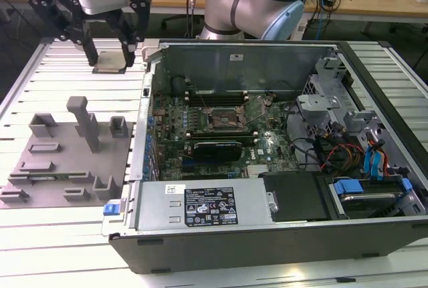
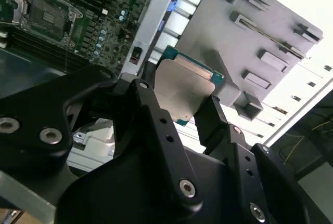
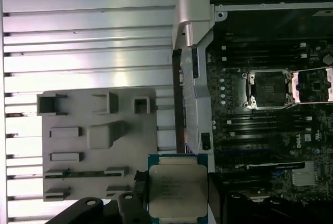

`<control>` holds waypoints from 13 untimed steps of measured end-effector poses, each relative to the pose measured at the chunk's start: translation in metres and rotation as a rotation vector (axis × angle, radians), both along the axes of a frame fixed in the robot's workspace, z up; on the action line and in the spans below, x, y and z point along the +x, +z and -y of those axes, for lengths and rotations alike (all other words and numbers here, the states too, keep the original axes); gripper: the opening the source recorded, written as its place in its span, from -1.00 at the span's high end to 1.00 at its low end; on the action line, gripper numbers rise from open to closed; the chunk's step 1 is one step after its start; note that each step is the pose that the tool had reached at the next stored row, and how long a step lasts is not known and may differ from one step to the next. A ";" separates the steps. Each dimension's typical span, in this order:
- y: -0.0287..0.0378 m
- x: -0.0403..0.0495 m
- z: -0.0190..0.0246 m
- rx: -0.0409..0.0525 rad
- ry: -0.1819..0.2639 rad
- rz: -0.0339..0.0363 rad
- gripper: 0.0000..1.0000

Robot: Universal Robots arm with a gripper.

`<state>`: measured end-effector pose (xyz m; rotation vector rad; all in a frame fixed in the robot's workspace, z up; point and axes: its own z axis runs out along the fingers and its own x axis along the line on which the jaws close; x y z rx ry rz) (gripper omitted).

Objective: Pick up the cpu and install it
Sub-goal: 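Pick up the cpu and move it towards the insertion slot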

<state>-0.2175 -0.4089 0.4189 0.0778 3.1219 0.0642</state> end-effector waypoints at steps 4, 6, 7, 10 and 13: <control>0.0000 0.0132 0.0000 0.0001 0.000 0.0000 -0.09; -0.0001 0.0241 0.0001 0.0001 0.000 -0.0002 -0.09; 0.0000 0.0291 0.0001 0.0001 0.000 -0.0003 -0.09; 0.0000 0.0430 0.0001 0.0000 0.000 -0.0007 -0.09; 0.0000 0.0607 0.0001 0.0000 0.000 -0.0009 -0.09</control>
